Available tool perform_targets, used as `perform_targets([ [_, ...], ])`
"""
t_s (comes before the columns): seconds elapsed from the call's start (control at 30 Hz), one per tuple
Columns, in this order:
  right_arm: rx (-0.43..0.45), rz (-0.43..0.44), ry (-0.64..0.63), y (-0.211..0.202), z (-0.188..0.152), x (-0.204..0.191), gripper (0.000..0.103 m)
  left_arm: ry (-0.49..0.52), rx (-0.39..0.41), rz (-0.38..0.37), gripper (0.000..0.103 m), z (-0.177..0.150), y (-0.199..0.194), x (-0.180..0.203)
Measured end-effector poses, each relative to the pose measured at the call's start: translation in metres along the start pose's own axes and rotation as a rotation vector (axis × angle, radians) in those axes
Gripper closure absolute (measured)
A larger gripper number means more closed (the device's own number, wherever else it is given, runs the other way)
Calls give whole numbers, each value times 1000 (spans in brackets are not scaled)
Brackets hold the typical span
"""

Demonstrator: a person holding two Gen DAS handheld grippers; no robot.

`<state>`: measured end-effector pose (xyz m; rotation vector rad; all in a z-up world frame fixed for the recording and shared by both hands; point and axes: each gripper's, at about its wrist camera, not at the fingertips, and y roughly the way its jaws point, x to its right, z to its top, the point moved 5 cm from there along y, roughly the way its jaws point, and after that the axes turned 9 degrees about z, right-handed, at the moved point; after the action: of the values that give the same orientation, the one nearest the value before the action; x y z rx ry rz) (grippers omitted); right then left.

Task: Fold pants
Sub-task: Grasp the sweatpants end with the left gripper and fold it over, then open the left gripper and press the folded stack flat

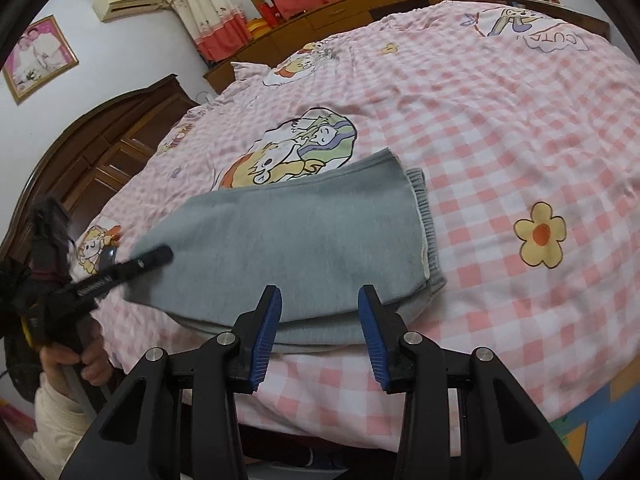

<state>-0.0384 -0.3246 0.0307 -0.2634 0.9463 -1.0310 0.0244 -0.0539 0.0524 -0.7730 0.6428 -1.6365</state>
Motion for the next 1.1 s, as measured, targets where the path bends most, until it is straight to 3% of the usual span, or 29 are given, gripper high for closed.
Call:
perform_targets([
  [0.17, 36, -7, 33, -13, 1, 13, 61, 159, 47, -35, 87, 16, -21, 51],
  [0.47, 62, 5, 84, -22, -5, 34, 61, 396, 28, -33, 87, 19, -21, 123],
  [0.87, 94, 3, 133, -32, -8, 54, 61, 508, -104, -73, 86, -9, 38, 198],
  [0.97, 91, 1, 151, -32, -11, 61, 61, 501, -140, -82, 75, -20, 53, 208],
  [1.0, 89, 2, 158, -31, -12, 63, 61, 490, -155, -89, 67, -23, 56, 209],
  [1.1, 82, 6, 176, -29, -15, 69, 61, 432, -182, -157, 53, -26, 56, 212],
])
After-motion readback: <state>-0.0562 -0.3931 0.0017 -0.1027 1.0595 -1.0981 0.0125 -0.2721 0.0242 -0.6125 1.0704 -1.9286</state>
